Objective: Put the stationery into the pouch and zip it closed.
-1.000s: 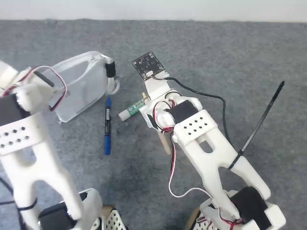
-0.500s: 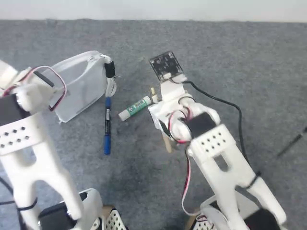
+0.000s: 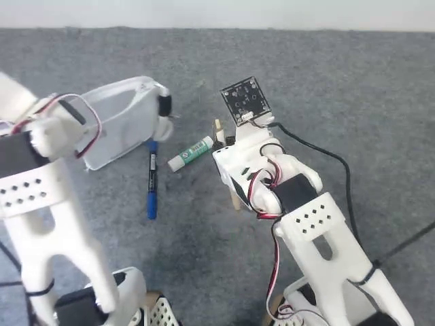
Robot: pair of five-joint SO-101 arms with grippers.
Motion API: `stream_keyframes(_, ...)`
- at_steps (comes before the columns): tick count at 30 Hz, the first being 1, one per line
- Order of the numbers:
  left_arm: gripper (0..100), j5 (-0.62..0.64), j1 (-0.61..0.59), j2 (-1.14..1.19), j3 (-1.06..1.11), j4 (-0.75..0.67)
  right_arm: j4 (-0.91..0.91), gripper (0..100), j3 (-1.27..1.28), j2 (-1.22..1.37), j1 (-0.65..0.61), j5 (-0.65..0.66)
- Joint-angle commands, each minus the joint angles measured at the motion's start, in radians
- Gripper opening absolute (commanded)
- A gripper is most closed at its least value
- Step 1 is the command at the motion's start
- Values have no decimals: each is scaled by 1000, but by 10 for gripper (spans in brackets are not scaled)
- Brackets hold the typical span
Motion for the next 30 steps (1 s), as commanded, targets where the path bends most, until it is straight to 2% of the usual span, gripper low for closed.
stream_keyframes(1, 10, -38, 31, -6, -58, -2, -22, 20, -14, -50, 8, -12)
stream_keyframes(5, 10, -38, 31, -6, -31, -28, -22, 20, -18, -50, 7, -26)
stream_keyframes(11, 10, -37, 31, -6, -27, -34, -85, 19, -18, -50, 7, -238)
stream_keyframes(14, 10, -37, 31, -6, -27, -34, -116, 17, -12, -50, 7, -302)
stream_keyframes(21, 10, -37, 31, -6, -27, -34, -119, 17, -15, -59, 7, -318)
stream_keyframes(30, 10, -37, 31, -6, -27, -34, -125, 17, 23, -269, 7, -318)
